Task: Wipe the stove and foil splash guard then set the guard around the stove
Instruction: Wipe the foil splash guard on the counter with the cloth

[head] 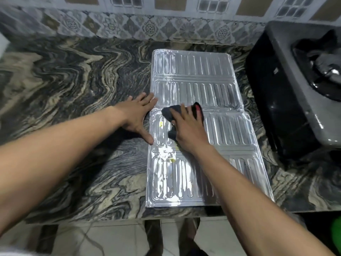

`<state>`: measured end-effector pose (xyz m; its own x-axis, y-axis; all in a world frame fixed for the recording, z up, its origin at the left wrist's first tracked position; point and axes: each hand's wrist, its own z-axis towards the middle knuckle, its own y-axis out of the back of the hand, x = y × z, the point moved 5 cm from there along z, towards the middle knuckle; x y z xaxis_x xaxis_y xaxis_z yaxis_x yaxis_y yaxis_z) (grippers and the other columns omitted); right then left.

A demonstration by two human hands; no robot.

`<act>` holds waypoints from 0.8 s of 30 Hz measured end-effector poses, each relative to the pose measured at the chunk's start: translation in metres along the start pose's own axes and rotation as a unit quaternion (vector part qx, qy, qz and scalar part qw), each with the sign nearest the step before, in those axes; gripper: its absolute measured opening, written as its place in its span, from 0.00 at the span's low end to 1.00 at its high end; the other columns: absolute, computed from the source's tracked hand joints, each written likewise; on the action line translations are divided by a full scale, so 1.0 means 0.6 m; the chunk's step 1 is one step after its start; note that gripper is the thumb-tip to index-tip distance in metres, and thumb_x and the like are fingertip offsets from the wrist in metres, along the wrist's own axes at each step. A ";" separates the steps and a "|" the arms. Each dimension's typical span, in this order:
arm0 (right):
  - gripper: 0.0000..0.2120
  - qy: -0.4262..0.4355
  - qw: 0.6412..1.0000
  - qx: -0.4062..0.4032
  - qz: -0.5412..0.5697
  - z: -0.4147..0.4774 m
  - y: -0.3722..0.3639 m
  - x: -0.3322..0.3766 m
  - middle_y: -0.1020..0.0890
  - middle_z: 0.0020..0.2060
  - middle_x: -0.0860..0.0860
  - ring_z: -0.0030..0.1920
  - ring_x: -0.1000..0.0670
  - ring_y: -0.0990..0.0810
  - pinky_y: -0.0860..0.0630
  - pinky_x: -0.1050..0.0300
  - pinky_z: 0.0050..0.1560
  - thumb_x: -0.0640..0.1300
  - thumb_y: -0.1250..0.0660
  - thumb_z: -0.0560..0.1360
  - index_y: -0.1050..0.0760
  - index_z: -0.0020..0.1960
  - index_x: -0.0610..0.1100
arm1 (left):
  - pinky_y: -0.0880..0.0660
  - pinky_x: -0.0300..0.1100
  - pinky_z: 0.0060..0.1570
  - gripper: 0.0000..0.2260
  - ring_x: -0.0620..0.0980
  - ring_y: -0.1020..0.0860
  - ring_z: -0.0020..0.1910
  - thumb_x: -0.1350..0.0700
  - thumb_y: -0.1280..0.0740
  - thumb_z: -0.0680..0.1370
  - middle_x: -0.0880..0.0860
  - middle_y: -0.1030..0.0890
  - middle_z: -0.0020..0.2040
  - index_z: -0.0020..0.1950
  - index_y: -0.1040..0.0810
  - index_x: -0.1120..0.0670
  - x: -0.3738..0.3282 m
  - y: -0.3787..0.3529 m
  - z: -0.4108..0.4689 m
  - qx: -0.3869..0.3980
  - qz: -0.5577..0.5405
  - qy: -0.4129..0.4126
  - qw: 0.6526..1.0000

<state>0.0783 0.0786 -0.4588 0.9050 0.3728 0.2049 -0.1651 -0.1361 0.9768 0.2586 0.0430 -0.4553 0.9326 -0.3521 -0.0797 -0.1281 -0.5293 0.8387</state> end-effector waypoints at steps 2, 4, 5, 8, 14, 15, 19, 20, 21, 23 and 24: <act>0.34 0.068 0.997 0.030 -0.017 0.005 -0.005 0.025 0.48 0.79 0.41 0.79 0.38 0.51 0.63 0.39 0.76 0.53 0.37 0.78 0.46 0.79 0.52 | 0.58 0.60 0.77 0.73 0.53 0.65 0.80 0.19 0.32 0.48 0.48 0.68 0.80 0.80 0.68 0.48 0.001 0.000 0.001 -0.001 -0.004 0.000 1.000; 0.34 0.116 0.991 0.055 -0.032 -0.003 -0.008 0.033 0.49 0.80 0.41 0.79 0.38 0.52 0.64 0.40 0.76 0.52 0.36 0.77 0.46 0.79 0.54 | 0.58 0.60 0.76 0.74 0.53 0.65 0.80 0.18 0.33 0.47 0.48 0.68 0.80 0.80 0.68 0.48 0.000 0.001 0.001 0.005 -0.008 0.000 1.000; 0.34 0.135 0.988 0.060 -0.033 -0.011 -0.010 0.033 0.49 0.80 0.41 0.79 0.38 0.52 0.64 0.40 0.76 0.53 0.35 0.77 0.45 0.79 0.54 | 0.59 0.60 0.76 0.74 0.53 0.65 0.80 0.18 0.34 0.46 0.48 0.68 0.80 0.80 0.68 0.48 0.001 0.001 0.001 0.007 -0.008 0.000 1.000; 0.35 0.161 0.984 0.073 -0.025 -0.046 -0.019 0.031 0.49 0.80 0.42 0.79 0.41 0.54 0.67 0.43 0.75 0.52 0.33 0.77 0.45 0.79 0.56 | 0.59 0.60 0.76 0.74 0.53 0.65 0.79 0.18 0.34 0.47 0.48 0.68 0.80 0.79 0.69 0.48 0.001 0.001 0.001 0.007 -0.006 -0.001 1.000; 0.33 0.129 0.989 0.070 -0.001 -0.137 -0.019 0.003 0.53 0.80 0.46 0.80 0.46 0.57 0.69 0.47 0.76 0.48 0.38 0.78 0.49 0.80 0.55 | 0.61 0.60 0.75 0.74 0.53 0.66 0.79 0.18 0.35 0.46 0.48 0.69 0.79 0.79 0.70 0.47 0.002 0.001 0.000 0.014 -0.016 -0.005 1.000; 0.32 0.116 0.991 0.070 0.009 -0.147 -0.014 -0.010 0.53 0.80 0.46 0.79 0.46 0.57 0.69 0.48 0.76 0.48 0.40 0.79 0.48 0.80 0.54 | 0.61 0.60 0.75 0.74 0.53 0.67 0.79 0.18 0.34 0.46 0.48 0.69 0.79 0.79 0.70 0.47 0.003 0.000 0.000 0.013 -0.019 -0.005 1.000; 0.29 0.018 0.999 0.020 0.025 -0.163 0.003 -0.093 0.46 0.80 0.45 0.80 0.47 0.54 0.64 0.48 0.77 0.48 0.47 0.78 0.45 0.79 0.52 | 0.62 0.60 0.75 0.74 0.54 0.66 0.79 0.18 0.34 0.47 0.48 0.70 0.79 0.79 0.70 0.48 0.000 0.000 -0.002 0.014 -0.020 -0.004 1.000; 0.28 -0.008 1.000 0.007 0.025 -0.163 0.005 -0.112 0.46 0.80 0.45 0.80 0.47 0.53 0.63 0.47 0.77 0.46 0.47 0.80 0.44 0.79 0.51 | 0.62 0.60 0.75 0.74 0.54 0.66 0.79 0.18 0.34 0.47 0.49 0.70 0.79 0.79 0.70 0.48 -0.003 0.000 -0.003 0.015 -0.018 -0.002 1.000; 0.27 -0.030 0.999 0.000 0.026 -0.163 0.005 -0.124 0.46 0.80 0.45 0.80 0.47 0.54 0.62 0.47 0.77 0.45 0.45 0.81 0.45 0.79 0.51 | 0.61 0.61 0.75 0.73 0.54 0.65 0.79 0.19 0.34 0.47 0.49 0.69 0.79 0.79 0.70 0.47 -0.005 0.001 -0.004 0.015 -0.021 0.002 1.000; 0.27 -0.052 0.998 -0.005 0.027 -0.159 0.001 -0.132 0.47 0.80 0.45 0.80 0.47 0.55 0.63 0.47 0.77 0.44 0.44 0.82 0.45 0.80 0.51 | 0.61 0.61 0.75 0.70 0.55 0.65 0.79 0.21 0.31 0.51 0.49 0.70 0.79 0.78 0.70 0.45 -0.013 0.002 -0.011 0.013 -0.035 0.008 0.999; 0.28 -0.056 0.998 -0.008 0.025 -0.158 0.000 -0.130 0.48 0.80 0.45 0.80 0.47 0.55 0.64 0.47 0.77 0.44 0.44 0.82 0.46 0.80 0.51 | 0.60 0.62 0.75 0.67 0.55 0.65 0.79 0.23 0.30 0.55 0.49 0.70 0.79 0.78 0.69 0.42 -0.019 0.003 -0.017 0.009 -0.035 0.002 0.999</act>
<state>-0.0297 0.1363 -0.4688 0.9338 0.2600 0.2459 -0.2166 -0.1363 0.9667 0.2510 0.0540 -0.4473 0.9408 -0.3104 -0.1360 -0.0679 -0.5659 0.8217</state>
